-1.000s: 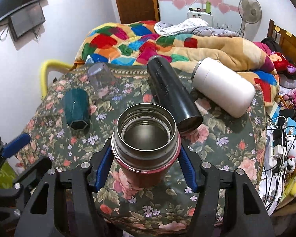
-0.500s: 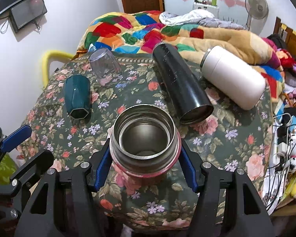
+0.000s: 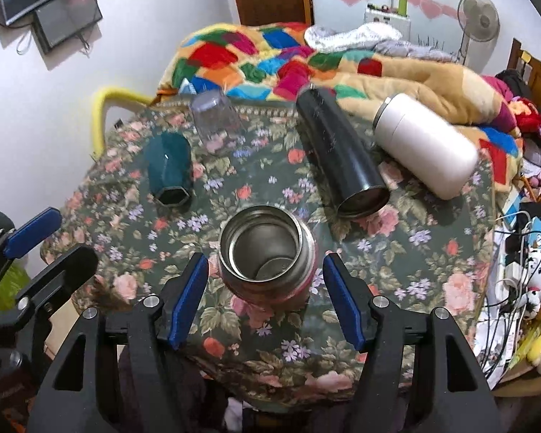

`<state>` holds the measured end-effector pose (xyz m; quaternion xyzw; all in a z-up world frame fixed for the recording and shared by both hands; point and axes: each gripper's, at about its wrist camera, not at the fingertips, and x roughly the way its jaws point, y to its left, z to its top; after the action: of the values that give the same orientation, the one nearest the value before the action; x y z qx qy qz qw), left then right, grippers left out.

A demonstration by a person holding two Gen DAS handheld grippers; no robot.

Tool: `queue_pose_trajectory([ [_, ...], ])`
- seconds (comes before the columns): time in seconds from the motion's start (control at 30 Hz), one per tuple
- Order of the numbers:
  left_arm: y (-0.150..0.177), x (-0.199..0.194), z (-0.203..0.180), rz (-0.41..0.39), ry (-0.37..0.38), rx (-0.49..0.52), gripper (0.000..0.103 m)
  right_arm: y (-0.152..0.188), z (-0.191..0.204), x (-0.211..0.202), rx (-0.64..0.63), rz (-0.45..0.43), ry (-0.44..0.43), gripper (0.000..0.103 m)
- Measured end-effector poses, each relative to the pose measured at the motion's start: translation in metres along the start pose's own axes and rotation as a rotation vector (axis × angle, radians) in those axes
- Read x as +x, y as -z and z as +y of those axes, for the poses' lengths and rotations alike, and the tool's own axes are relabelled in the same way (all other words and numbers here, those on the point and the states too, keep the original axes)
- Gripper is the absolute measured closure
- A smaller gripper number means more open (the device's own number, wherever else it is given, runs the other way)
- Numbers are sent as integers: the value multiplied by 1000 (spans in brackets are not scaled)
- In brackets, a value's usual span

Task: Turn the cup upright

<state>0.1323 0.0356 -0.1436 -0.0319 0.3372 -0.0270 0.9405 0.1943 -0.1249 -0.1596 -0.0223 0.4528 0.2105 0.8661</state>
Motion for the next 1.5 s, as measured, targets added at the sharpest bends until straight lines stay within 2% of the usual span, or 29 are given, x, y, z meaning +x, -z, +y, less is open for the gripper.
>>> queue_pose_trajectory([
  [0.07, -5, -15, -4, -35, 4, 3, 30, 0, -1, -23, 0, -55, 2, 41],
  [0.2, -18, -51, -16, -125, 23, 16, 30, 2, -3, -88, -3, -231, 27, 41],
  [0.43, -37, -126, -35, -352, 66, 33, 21, 14, 0, -186, 16, -524, 68, 40],
  [0.53, -38, -153, -42, -436, 65, 36, 15, 26, 6, -218, 23, -641, 86, 33],
  [0.67, -33, -176, -48, -509, 37, 41, 12, 40, 22, -238, 2, -745, 147, 22],
  [0.8, -24, -187, -52, -535, 11, 54, 3, 48, 32, -240, -12, -779, 185, 12],
  [0.87, -21, -188, -53, -537, -3, 58, 1, 50, 32, -238, -13, -780, 191, 2],
  [0.9, -19, -188, -54, -534, -8, 60, 1, 50, 34, -236, -11, -782, 200, 1],
  [1.27, -9, -194, -54, -523, -11, 47, 0, 70, 29, -241, -8, -754, 211, 0],
  [1.5, -7, -195, -53, -519, -10, 50, 0, 71, 29, -242, -9, -751, 210, 0],
])
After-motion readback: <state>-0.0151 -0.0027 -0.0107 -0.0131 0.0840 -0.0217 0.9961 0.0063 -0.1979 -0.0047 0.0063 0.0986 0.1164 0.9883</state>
